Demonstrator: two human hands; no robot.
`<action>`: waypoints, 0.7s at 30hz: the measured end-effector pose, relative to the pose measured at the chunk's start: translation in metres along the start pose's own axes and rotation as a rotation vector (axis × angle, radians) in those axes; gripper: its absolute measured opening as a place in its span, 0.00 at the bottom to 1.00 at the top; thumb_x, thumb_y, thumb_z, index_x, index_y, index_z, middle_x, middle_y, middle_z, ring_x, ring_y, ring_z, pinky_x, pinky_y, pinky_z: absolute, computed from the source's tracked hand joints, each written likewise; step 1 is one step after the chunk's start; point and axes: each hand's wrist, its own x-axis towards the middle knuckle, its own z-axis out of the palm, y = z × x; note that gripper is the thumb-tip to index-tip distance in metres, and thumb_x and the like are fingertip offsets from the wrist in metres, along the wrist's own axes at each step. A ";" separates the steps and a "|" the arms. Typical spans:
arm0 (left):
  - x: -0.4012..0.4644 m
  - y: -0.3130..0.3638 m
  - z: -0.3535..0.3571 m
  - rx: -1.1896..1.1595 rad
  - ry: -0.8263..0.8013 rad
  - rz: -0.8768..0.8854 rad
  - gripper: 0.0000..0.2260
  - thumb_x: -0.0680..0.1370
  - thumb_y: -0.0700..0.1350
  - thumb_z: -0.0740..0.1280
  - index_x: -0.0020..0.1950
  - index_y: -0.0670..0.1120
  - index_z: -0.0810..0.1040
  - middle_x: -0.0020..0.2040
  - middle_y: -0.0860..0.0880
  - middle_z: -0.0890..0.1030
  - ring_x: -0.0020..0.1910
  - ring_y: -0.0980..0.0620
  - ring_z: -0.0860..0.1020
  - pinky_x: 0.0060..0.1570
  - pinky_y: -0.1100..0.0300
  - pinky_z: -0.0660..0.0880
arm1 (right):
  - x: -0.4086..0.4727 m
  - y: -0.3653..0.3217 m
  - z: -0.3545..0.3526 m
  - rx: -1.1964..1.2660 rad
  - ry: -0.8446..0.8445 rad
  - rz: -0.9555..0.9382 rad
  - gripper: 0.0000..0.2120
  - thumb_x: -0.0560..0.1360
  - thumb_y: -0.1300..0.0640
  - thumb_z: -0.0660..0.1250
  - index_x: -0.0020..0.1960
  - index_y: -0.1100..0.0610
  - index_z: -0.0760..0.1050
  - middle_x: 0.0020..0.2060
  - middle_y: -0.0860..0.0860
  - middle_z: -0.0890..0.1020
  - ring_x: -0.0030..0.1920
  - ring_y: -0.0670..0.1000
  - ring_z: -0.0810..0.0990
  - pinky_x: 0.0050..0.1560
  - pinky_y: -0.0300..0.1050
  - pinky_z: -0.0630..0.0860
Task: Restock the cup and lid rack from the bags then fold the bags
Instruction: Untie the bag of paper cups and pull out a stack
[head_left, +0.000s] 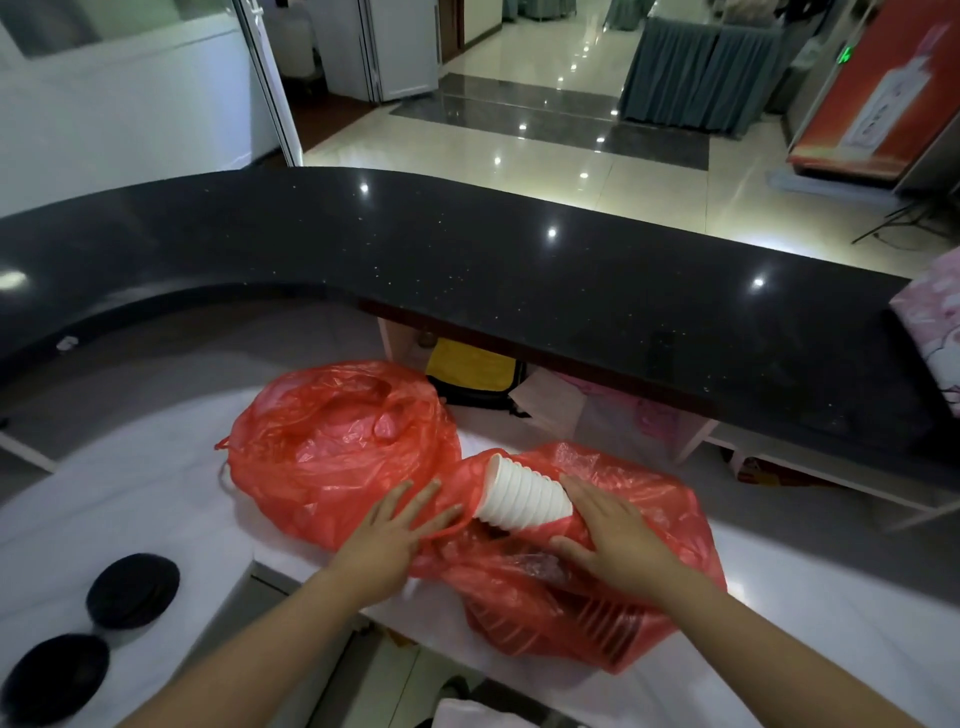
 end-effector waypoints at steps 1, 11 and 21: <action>-0.001 -0.005 0.000 -0.055 -0.007 0.032 0.39 0.80 0.46 0.61 0.79 0.69 0.39 0.80 0.60 0.33 0.81 0.46 0.39 0.78 0.42 0.56 | -0.002 0.002 0.001 0.016 0.006 0.006 0.42 0.75 0.25 0.52 0.81 0.42 0.44 0.81 0.42 0.54 0.79 0.47 0.54 0.79 0.51 0.52; -0.001 0.022 -0.083 -1.001 0.275 0.051 0.29 0.75 0.64 0.55 0.72 0.53 0.73 0.70 0.60 0.70 0.71 0.63 0.65 0.73 0.55 0.63 | 0.029 -0.049 -0.030 0.154 0.127 -0.094 0.40 0.74 0.27 0.56 0.81 0.41 0.50 0.79 0.41 0.59 0.77 0.43 0.57 0.77 0.47 0.58; 0.019 0.024 -0.063 -0.399 0.139 0.098 0.14 0.78 0.52 0.59 0.64 0.56 0.71 0.60 0.60 0.75 0.58 0.58 0.72 0.66 0.53 0.69 | 0.057 -0.075 -0.023 -0.048 -0.085 -0.066 0.51 0.68 0.35 0.73 0.80 0.48 0.50 0.76 0.48 0.64 0.72 0.55 0.69 0.69 0.53 0.69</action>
